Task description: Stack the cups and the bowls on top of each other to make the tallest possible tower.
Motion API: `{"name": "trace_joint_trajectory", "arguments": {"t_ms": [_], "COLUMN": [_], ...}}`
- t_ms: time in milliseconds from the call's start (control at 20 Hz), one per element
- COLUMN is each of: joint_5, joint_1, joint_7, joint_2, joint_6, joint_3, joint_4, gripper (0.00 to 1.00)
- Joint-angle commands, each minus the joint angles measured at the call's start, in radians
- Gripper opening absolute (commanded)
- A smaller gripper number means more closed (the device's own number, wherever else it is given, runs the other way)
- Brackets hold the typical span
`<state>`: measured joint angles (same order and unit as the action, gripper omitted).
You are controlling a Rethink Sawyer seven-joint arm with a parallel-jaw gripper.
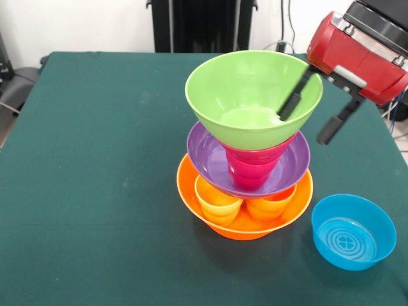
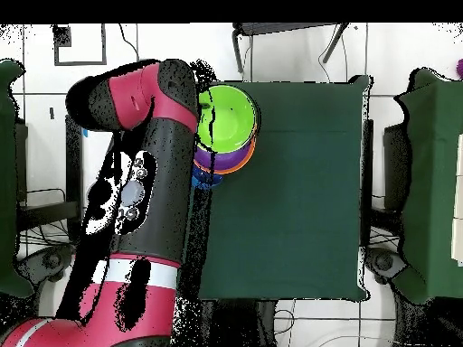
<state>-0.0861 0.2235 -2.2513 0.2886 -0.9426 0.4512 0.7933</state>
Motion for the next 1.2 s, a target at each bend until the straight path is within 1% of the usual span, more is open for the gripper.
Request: {"name": "trace_joint_trajectory", "arguments": {"t_ms": [50, 550, 850, 1200], "joint_5": [-0.013, -0.005, -0.003, 0.021], "joint_1": [0.002, 0.004, 0.014, 0.004], "joint_7": [-0.136, -0.124, -0.096, -0.079], "joint_2": [0.001, -0.007, 0.023, 0.049], "joint_6": [0.052, 0.017, -0.034, -0.041], "joint_3": [-0.044, -0.040, -0.023, -0.041], "joint_4": [0.100, 0.082, 0.089, 0.091], "gripper": [1.00, 1.00, 1.00, 1.00]}}
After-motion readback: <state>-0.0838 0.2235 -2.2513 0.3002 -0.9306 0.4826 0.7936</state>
